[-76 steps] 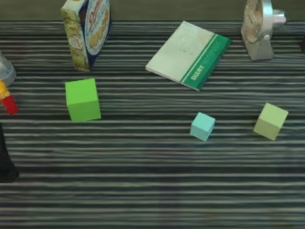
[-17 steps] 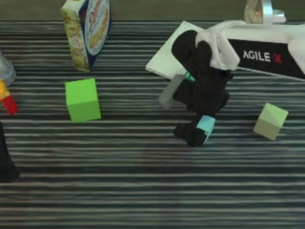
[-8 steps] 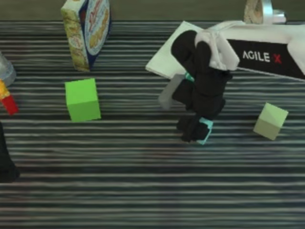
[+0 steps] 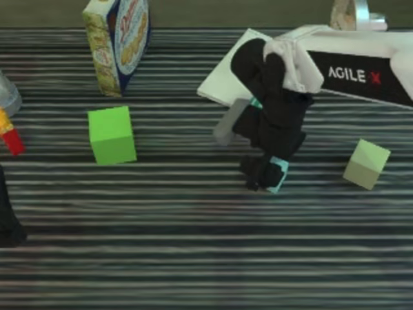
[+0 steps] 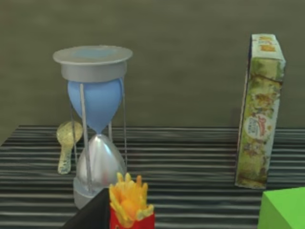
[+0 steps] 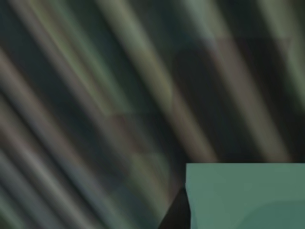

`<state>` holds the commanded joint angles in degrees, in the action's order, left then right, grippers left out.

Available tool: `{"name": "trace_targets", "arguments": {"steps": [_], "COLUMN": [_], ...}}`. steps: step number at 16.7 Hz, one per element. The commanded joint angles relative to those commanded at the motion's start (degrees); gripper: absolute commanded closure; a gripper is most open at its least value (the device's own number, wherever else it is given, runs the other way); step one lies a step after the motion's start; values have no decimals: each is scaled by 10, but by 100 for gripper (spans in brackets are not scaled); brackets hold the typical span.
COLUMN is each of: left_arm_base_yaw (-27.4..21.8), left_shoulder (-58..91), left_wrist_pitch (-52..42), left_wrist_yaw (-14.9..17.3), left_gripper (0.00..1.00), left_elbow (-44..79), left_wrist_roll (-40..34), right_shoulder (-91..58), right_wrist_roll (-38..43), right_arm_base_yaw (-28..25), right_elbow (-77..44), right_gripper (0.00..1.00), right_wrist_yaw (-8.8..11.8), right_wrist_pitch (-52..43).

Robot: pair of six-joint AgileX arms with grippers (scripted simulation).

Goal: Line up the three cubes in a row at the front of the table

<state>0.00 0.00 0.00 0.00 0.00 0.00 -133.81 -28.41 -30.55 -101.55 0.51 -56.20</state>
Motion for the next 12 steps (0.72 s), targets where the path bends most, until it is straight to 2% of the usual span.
{"name": "trace_targets", "arguments": {"steps": [6,12], "left_arm_base_yaw": [0,0], "left_shoulder": [0,0], "left_wrist_pitch": [0,0], "left_wrist_yaw": [0,0], "left_gripper": [0,0], "left_elbow": [0,0], "left_wrist_roll": [0,0], "right_shoulder": [32,36], "right_wrist_roll": [1,0], "right_arm_base_yaw": [-2,0], "right_elbow": [-79,-84], "right_gripper": [100,100], "right_wrist_yaw": [0,1], "right_wrist_pitch": [-116,-123]}}
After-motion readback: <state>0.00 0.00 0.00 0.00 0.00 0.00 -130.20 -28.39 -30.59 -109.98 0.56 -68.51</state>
